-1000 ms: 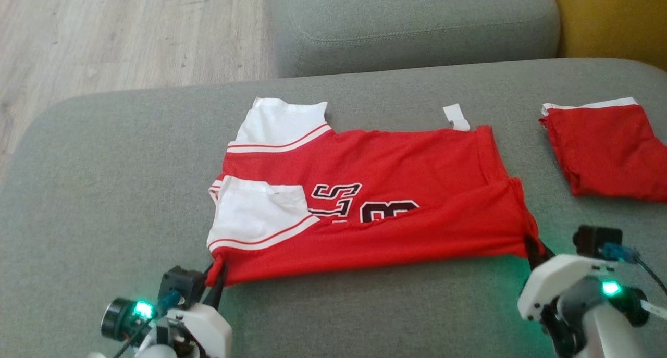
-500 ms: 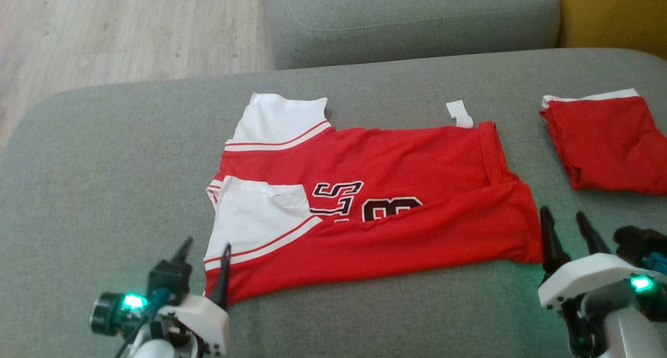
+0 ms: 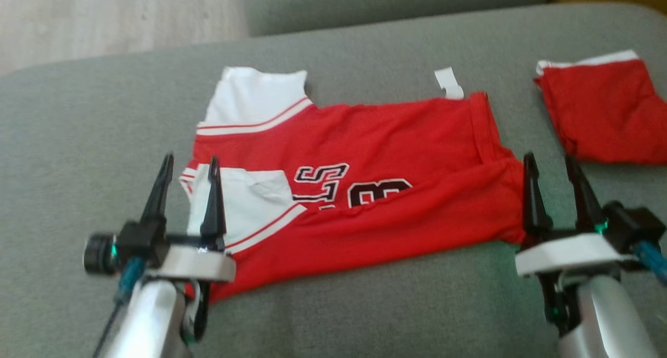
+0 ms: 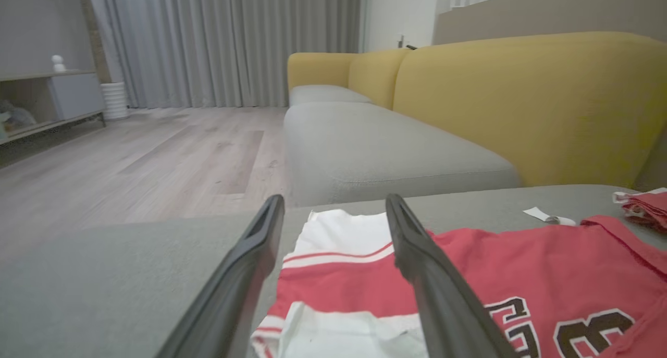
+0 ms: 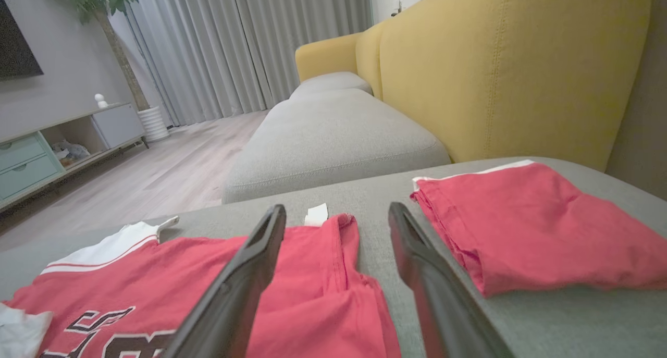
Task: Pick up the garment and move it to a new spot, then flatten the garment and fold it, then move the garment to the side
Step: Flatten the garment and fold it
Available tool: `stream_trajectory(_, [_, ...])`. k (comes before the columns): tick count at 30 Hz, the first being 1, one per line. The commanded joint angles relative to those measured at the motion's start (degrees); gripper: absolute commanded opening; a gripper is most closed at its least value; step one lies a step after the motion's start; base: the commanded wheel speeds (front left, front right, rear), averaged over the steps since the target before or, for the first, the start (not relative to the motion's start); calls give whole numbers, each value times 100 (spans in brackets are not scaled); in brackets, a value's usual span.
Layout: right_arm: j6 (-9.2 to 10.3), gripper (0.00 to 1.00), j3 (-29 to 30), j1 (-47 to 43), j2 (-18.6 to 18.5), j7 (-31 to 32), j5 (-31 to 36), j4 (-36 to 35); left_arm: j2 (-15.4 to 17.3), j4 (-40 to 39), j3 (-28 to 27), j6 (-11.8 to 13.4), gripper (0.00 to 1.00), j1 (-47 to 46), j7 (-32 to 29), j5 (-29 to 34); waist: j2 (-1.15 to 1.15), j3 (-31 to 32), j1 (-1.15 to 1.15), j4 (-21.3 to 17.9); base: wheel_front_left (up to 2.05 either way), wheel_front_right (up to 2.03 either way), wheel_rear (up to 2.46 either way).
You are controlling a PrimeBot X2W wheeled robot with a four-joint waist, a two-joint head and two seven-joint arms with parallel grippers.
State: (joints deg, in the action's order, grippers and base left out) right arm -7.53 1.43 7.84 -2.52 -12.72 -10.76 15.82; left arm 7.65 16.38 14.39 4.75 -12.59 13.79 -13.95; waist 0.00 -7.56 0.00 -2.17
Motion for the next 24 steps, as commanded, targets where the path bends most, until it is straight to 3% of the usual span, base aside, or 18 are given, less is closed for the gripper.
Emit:
stream_trajectory(1, [4, 100, -205, 394, -36, -106, -58, -217, 227, -77, -135, -139, 100, -580, 34, 94, 0, -334, 0, -240, 0, 0, 0])
stream_trajectory(6, [4, 100, -245, 716, -36, -182, -316, -277, 827, 379, 56, -688, 100, -1768, -748, 321, 0, -892, 0, -487, 0, 0, 0])
stream_trajectory(11, [4, 100, -502, 942, -36, -216, -448, -303, 1346, 1211, 137, -1109, 100, -2988, -1886, 130, 0, -1325, 0, -792, 0, 0, 0])
stream_trajectory(14, [4, 100, -641, 1081, -36, -224, -520, -323, 1674, 1724, 306, -1203, 100, -3551, -2626, -122, 0, -1533, 0, -995, 0, 0, 0])
stream_trajectory(24, [4, 100, -819, 1198, -36, -227, -711, -572, 2298, 2546, 786, -1222, 100, -4324, -3428, -1186, 0, -1878, 0, -1415, 0, 0, 0])
